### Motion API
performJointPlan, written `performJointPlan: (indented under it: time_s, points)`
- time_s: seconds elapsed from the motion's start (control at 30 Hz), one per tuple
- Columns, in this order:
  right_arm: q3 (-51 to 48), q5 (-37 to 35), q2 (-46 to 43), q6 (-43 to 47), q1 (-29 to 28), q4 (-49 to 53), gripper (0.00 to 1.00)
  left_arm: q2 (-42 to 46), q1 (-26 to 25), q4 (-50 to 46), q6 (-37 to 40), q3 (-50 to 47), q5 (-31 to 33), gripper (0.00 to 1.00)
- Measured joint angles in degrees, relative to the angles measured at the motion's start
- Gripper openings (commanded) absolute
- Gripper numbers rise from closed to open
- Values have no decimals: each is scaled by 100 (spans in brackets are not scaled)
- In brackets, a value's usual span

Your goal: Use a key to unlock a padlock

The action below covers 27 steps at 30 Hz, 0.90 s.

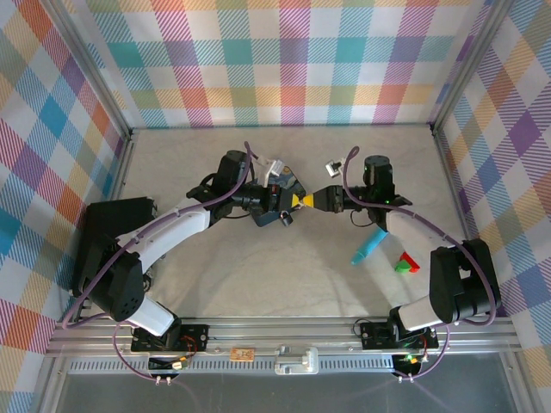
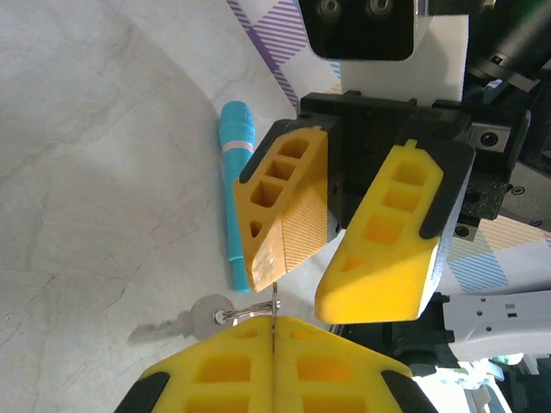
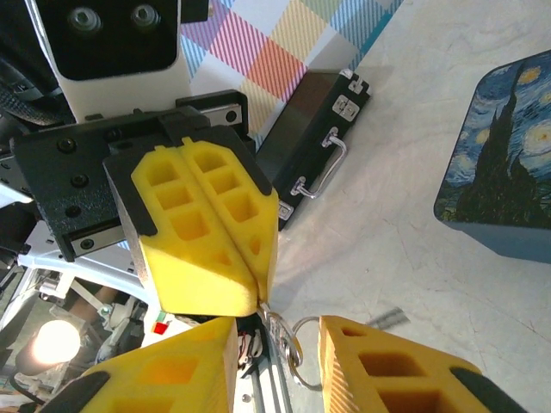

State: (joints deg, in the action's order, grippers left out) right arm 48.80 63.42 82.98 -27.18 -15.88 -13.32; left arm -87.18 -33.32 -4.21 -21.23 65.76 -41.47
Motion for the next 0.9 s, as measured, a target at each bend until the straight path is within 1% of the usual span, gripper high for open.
performJointPlan:
  time_s: [0.1, 0.2, 0.6, 0.73, 0.87, 0.9]
  points:
    - [-63, 31, 0, -7, -35, -42, 27, 0, 15, 44, -37, 0, -7, 0]
    - [-136, 33, 0, -72, -61, -122, 22, 0, 15, 140, -59, -2, -22, 0]
    - [-168, 35, 13, -256, -72, -494, 23, 0, 15, 203, -107, -4, -197, 0]
    - [-168, 55, 22, -284, -107, -516, 20, 0, 15, 210, -109, -24, -205, 0]
    - [-168, 57, 24, -358, -181, -546, 20, 0, 15, 284, -168, -46, -225, 0]
    - [-168, 70, 28, -369, -199, -575, 18, 0, 15, 291, -173, -48, -232, 0]
